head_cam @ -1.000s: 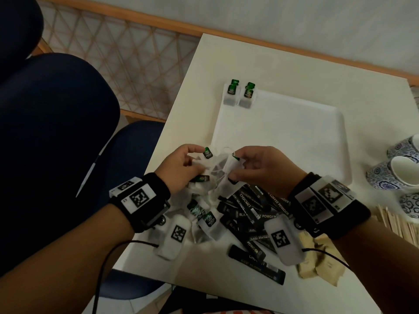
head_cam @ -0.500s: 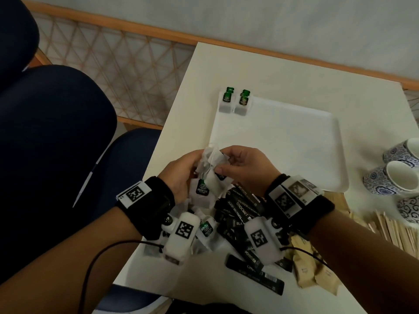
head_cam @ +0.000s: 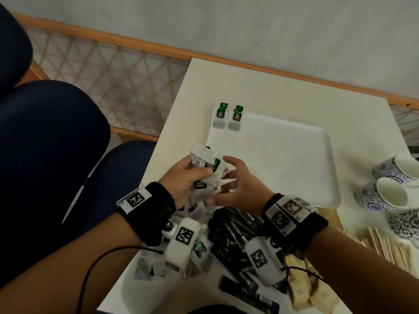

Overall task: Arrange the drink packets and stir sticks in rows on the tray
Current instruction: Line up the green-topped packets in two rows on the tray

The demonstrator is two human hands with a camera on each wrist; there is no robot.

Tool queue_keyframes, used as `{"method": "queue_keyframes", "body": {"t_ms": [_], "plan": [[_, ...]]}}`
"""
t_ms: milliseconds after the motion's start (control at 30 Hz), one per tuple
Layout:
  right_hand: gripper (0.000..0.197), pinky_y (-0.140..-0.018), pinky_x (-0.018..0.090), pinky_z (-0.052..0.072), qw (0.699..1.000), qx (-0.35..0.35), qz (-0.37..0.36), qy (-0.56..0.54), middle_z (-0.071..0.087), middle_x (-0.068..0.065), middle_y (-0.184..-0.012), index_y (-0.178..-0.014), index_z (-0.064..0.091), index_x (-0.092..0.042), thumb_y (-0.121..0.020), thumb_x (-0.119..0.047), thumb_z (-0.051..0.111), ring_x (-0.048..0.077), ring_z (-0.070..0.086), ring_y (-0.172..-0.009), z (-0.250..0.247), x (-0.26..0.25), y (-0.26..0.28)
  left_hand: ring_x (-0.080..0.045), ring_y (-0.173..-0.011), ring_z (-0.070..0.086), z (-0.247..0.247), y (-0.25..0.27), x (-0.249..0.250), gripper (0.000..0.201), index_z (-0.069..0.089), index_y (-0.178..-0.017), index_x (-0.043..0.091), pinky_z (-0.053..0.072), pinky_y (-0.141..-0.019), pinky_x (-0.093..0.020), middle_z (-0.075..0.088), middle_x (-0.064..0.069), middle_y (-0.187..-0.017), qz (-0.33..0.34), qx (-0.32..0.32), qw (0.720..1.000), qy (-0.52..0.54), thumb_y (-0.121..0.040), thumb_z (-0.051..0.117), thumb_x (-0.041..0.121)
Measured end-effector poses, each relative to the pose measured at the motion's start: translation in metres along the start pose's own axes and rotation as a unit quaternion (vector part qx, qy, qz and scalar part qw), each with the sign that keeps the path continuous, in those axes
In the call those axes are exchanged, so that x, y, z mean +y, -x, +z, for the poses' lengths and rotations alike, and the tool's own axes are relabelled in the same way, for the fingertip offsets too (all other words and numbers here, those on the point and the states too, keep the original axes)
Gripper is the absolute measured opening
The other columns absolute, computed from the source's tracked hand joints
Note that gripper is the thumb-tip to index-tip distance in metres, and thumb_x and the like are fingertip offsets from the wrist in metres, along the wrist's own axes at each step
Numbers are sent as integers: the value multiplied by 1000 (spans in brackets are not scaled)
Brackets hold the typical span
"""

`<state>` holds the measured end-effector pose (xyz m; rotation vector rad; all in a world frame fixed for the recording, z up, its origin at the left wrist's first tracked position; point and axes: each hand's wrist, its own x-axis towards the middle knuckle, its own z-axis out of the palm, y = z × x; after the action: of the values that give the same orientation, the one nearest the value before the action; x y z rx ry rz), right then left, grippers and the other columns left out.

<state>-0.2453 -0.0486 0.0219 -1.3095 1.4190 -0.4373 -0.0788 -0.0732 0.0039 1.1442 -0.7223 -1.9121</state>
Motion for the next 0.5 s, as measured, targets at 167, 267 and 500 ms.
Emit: {"method": "queue_keyframes", "body": {"t_ms": [167, 267, 500], "plan": [[100, -78, 42, 58, 997, 44, 9, -58, 69, 7, -94, -142, 18, -26, -65, -12, 80, 23, 69, -84, 16, 3, -18, -27, -82, 70, 13, -9, 2, 28, 63, -108, 3, 59, -70, -37, 72, -15, -94, 23, 14, 999, 19, -83, 58, -9], [90, -70, 36, 58, 999, 4, 15, -45, 72, 10, -82, -136, 22, -37, -71, -11, 78, 25, 70, -76, 7, 1, -19, -32, -89, 67, 8, -18, 11, 37, 56, -120, -5, 57, -78, -42, 67, -21, -106, 45, 45, 998, 18, -83, 62, -5], [8, -68, 35, 50, 998, 36, -28, 32, 69, 3, -70, -78, 72, -16, -74, -22, 74, 14, 58, -63, -28, 0, -24, -24, -82, 67, -15, -43, 30, 28, 58, -112, 6, 60, -67, -40, 65, -14, -102, 43, 91, 994, 50, -85, 63, 0]]}}
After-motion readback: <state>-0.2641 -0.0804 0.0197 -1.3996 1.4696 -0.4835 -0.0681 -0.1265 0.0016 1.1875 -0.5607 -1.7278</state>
